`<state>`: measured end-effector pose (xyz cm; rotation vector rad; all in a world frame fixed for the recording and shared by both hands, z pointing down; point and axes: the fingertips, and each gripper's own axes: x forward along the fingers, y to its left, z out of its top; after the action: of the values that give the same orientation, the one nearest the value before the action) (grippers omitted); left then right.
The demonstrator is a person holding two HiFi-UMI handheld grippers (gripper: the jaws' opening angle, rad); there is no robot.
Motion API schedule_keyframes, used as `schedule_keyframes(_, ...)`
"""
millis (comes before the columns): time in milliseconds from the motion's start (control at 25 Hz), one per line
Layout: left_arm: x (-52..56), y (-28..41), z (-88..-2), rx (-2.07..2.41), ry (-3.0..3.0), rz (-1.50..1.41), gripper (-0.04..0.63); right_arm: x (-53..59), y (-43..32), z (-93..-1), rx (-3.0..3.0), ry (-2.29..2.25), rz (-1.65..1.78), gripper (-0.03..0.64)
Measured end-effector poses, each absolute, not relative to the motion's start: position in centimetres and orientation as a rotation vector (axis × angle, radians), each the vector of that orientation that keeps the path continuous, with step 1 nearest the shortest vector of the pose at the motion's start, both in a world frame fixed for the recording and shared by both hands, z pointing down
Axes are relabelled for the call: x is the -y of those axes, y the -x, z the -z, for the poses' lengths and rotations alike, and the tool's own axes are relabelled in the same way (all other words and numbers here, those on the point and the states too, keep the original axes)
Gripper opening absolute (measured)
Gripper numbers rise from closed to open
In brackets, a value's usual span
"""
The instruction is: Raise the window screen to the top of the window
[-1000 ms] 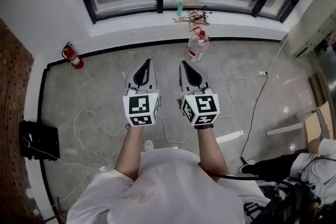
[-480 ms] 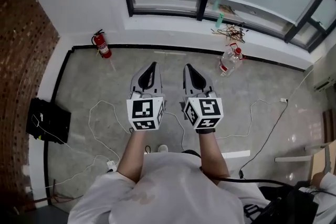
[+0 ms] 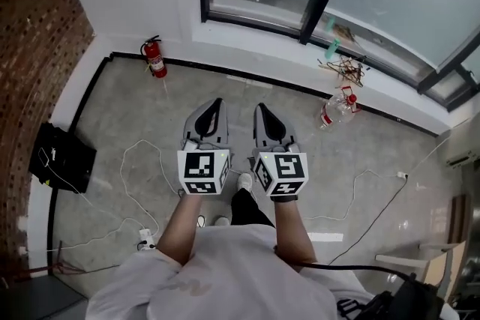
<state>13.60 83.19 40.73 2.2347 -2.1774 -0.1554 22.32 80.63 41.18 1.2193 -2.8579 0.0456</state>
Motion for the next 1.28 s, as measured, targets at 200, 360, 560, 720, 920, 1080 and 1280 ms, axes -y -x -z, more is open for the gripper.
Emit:
schedule_keyframes(200, -74.6, -11.4, -40.7, 2.196, -2.198, 0.195, -0.007, -73.2, -19.5, -40.6, 2.897, -1.125, 0.048, -0.005)
schedule_keyframes(360, -66.7, -13.1, -39.2, 2.195, -2.228, 0.251, -0.006, -64.5, -20.5, -38.9, 2.931, -1.11, 0.072, -0.005)
schedule_keyframes(560, -59.7, -13.6, -38.0, 2.232, -2.223, 0.231, -0.006, -56.2, -21.1, -37.6, 2.982, -1.047, 0.025, -0.005)
schedule_keyframes(720, -56.1, -11.9, -40.3, 2.274, -2.133, 0.145, -0.006, -52.1, -19.5, -40.1, 2.993, -0.957, -0.072, -0.005)
schedule_keyframes(920, -52.0, -9.0, -42.1, 2.262, -2.07, 0.09, -0.006, -48.6, -16.3, -42.3, 2.983, -0.898, -0.143, -0.005)
schedule_keyframes(1080, -46.7, -7.1, -43.3, 2.221, -2.101, 0.097, -0.006, -44.5, -14.3, -43.6, 2.954, -0.936, -0.124, -0.005)
schedule_keyframes(1280, -37.1, -6.1, -44.3, 2.116, -2.174, 0.183, -0.006, -36.0, -13.0, -44.7, 2.884, -1.032, -0.065, -0.006)
